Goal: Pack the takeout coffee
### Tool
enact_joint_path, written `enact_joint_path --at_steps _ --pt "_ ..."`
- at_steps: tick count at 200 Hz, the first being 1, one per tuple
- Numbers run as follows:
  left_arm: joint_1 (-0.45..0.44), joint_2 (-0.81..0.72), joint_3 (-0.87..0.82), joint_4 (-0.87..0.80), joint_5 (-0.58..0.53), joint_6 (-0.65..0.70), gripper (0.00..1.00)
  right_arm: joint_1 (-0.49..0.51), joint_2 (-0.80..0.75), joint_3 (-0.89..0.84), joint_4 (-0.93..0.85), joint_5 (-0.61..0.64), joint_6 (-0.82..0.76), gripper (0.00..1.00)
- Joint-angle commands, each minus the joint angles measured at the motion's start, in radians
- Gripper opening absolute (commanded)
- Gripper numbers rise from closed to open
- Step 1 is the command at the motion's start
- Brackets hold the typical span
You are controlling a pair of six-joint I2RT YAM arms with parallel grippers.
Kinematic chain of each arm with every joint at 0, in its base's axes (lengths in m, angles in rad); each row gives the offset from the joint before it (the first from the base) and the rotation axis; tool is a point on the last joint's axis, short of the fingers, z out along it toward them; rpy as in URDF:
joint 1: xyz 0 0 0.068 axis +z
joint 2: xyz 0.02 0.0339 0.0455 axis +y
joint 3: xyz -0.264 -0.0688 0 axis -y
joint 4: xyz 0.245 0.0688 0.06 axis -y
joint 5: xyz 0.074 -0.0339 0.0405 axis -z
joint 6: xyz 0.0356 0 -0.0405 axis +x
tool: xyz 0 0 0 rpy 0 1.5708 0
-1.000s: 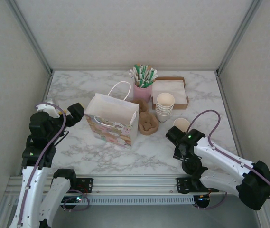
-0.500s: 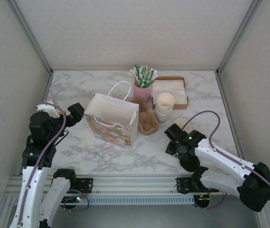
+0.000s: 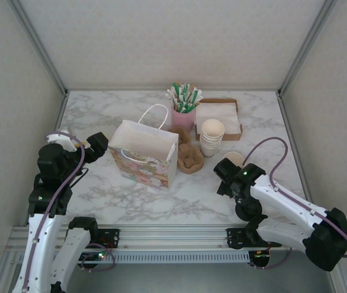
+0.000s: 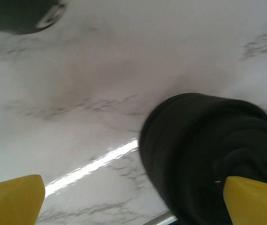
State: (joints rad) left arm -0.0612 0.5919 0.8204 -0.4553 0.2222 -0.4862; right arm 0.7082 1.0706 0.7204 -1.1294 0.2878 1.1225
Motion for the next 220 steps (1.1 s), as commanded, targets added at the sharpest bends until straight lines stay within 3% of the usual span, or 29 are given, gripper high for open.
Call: enact_joint_path --at_steps 1,99,165,220 --pt "0.011 -0.006 -0.007 -0.014 -0.021 -0.005 1.0 -0.043 0.021 0.005 -0.076 0.066 0.017 0.99" --pt "0.011 -0.006 -0.007 -0.013 -0.021 -0.005 1.0 -0.195 -0.031 -0.087 0.034 -0.022 -0.094 0.99" --pt "0.011 -0.004 -0.007 -0.014 -0.023 -0.004 1.0 -0.207 -0.03 -0.134 0.144 -0.18 -0.109 0.98" --pt "0.013 -0.006 -0.006 -0.015 -0.024 -0.004 1.0 -0.206 -0.09 -0.13 0.256 -0.303 -0.086 0.89"
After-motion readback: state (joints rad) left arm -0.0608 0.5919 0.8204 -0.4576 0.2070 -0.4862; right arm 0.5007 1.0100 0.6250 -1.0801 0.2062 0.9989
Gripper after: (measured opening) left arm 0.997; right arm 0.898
